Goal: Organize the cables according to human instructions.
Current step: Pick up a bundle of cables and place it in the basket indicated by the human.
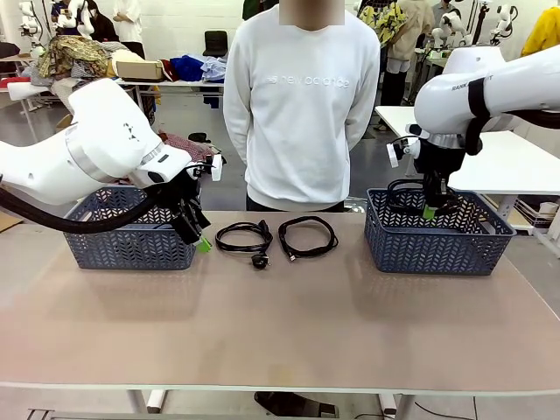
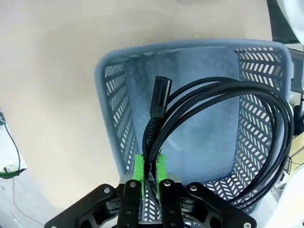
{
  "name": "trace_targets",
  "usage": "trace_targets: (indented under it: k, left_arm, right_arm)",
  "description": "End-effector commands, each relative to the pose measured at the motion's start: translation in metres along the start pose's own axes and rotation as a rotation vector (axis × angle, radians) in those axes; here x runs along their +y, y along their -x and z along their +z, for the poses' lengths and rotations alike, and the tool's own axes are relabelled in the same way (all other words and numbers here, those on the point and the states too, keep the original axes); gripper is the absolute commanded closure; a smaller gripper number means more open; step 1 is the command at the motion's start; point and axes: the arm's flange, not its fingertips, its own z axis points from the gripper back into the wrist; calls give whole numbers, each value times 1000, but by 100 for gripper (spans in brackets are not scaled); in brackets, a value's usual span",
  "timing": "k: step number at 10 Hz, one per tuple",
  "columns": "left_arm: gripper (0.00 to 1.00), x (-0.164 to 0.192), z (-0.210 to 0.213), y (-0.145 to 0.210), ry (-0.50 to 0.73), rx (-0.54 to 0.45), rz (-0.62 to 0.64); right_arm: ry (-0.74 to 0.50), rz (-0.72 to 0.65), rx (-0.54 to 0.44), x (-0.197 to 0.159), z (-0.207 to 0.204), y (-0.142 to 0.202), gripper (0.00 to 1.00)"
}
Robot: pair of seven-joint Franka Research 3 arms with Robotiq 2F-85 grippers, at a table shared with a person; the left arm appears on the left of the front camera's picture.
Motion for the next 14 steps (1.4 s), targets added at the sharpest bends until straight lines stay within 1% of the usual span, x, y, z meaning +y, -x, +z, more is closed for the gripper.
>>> trace_targets:
  k: [1,4,5,6,7,8,9,10,11,12,13,14]
  left_arm:
    - [0,1,1,0,0,-1,1]
    - [0,1,1,0,0,-1,1]
    - [0,1,1,0,0,-1,1]
    - [0,1,1,0,0,-1,1]
    - [0,1,1,0,0,-1,1]
    - [0,1,1,0,0,-1,1]
    - [0,1,1,0,0,-1,1]
    - [0,1,1,0,0,-1,1]
    - [0,1,1,0,0,-1,1]
    - [0,1,1,0,0,-1,1]
    - [0,1,1,0,0,-1,1]
    - [0,1,1,0,0,-1,1]
  right_arm:
    - [-4,35,-1,-12,0,2,88]
    - [-9,28,5,-19,-6,0,88]
    - [-14,22,6,-20,-6,-1,69]
    - [-18,11,2,-21,-6,-1,68]
    - [-20,3,-2,-21,-5,-1,49]
    - [-20,1,-5,-21,-3,-1,64]
    - [-21,-2,-6,-21,0,-2,30]
    - [-25,-4,-6,-20,1,-2,44]
    - [-29,-3,-6,-20,0,-2,10]
    - [-33,-5,-4,-20,0,-2,25]
    - [-38,-4,-2,-20,0,-2,0]
    - [-42,-7,5,-21,0,-2,5]
